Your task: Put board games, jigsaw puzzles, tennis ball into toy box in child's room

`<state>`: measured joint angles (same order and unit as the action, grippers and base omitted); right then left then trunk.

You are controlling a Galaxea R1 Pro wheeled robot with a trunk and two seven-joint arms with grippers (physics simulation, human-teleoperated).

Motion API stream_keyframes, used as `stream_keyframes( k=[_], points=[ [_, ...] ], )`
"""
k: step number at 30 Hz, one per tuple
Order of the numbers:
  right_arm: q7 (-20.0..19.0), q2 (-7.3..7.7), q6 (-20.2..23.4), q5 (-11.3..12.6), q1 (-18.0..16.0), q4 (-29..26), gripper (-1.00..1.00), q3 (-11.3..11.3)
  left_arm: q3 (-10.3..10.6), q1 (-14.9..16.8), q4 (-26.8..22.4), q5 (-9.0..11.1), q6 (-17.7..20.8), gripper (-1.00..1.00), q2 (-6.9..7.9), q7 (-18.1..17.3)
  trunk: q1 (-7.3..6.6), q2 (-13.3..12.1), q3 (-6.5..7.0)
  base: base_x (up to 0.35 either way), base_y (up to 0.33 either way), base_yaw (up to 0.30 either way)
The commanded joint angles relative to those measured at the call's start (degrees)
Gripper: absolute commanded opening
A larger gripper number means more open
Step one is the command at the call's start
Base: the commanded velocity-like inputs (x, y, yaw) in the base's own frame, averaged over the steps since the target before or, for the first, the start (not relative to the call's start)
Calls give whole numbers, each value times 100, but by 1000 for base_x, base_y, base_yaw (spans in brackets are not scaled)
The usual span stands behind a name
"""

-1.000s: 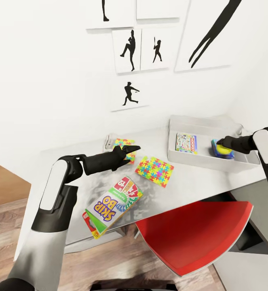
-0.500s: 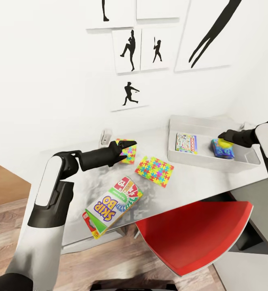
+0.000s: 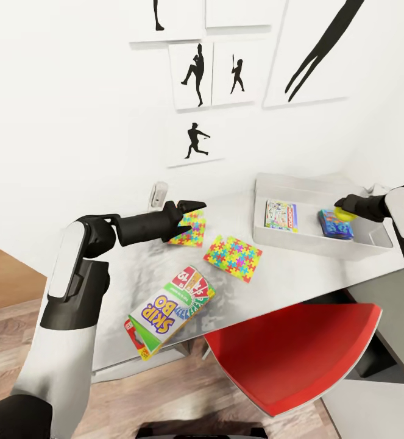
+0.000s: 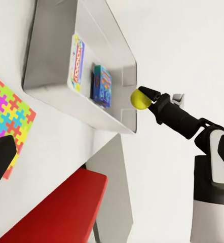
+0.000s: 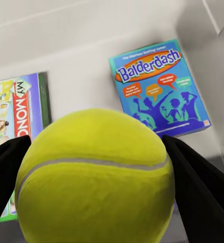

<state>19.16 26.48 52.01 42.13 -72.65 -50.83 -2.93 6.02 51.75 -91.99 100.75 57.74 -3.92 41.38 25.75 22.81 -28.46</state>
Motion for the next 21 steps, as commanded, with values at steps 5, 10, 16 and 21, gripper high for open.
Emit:
stream_keyframes(
  k=[5, 10, 16, 21],
  points=[
    [59, 26, -53, 34, -40, 77, -100, -23, -4, 61, -3, 179, 9, 100, -2, 177, 3, 10, -41, 0, 0, 0],
    [60, 32, -78, 22, -55, 117, -100, -23, -4, 83, -3, 232, 9, 100, 3, 224, 3, 10, -81, 0, 0, 0],
    [64, 28, -86, 15, -56, 137, -100, -28, -4, 92, -3, 254, 9, 100, 3, 243, 3, 10, -134, 0, 0, 0],
    [71, 26, -86, 11, -56, 146, -100, -39, -4, 96, -3, 263, 9, 100, 4, 251, 3, 10, -179, 0, 0, 0]
  ],
)
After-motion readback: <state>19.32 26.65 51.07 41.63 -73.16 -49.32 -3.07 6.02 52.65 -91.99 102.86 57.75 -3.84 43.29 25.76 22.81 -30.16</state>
